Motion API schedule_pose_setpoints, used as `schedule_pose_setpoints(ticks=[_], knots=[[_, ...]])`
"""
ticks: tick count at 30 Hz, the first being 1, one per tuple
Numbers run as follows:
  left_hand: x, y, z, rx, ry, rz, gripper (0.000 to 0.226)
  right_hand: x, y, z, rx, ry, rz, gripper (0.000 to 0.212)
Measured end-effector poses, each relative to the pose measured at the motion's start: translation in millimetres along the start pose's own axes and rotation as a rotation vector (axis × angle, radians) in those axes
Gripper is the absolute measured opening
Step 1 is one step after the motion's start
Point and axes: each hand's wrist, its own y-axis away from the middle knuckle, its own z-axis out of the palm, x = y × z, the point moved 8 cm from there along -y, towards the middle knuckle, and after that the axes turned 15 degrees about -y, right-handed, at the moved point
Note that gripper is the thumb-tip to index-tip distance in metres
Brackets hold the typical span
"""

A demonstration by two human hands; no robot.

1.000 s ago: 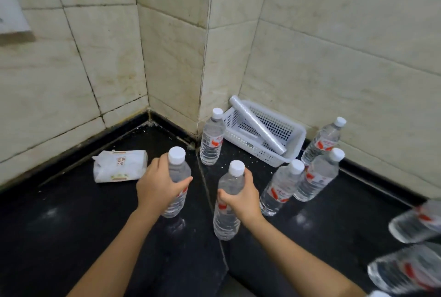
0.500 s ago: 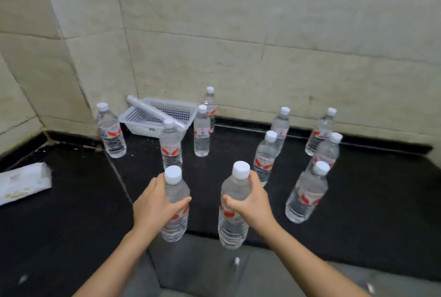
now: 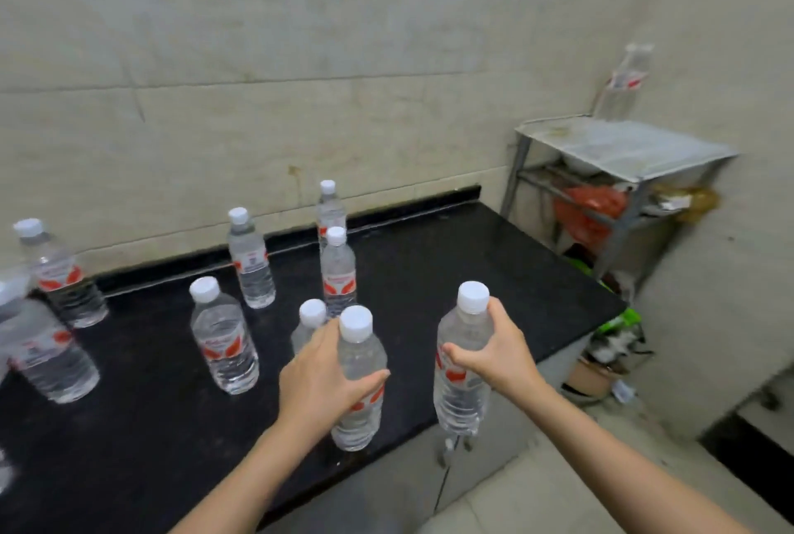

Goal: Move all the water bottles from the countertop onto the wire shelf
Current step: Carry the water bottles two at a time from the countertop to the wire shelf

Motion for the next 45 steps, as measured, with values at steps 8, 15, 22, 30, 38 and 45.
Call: schedule_pose_setpoints(ticks=[8,15,22,30,38,45], knots=[[154,-81,88,-0.181,0.141,0.3,0.069,2,-23,-175,0.47,0.053,0.051,0.055],[267,-109,159,-0.269,0.14,0.458,0.064,35,1,-309,0.762,0.087,0.104,0.055],[388,-135,234,-0.272,0.143,0.537,0.061,79,-18,-441,0.817,0.077,0.09,0.05],[517,-167,280,-0.237,0.267,0.432,0.055,94,-105,-569,0.667,0.081,0.08,0.063],[613,-229,269,-0.166,0.41,0.443,0.059,84,-223,-651,0.581,0.025,-0.047,0.067],[714,-341,269,-0.062,0.5,0.471,0.069,47,-354,-717,0.517,-0.051,-0.216,0.056]])
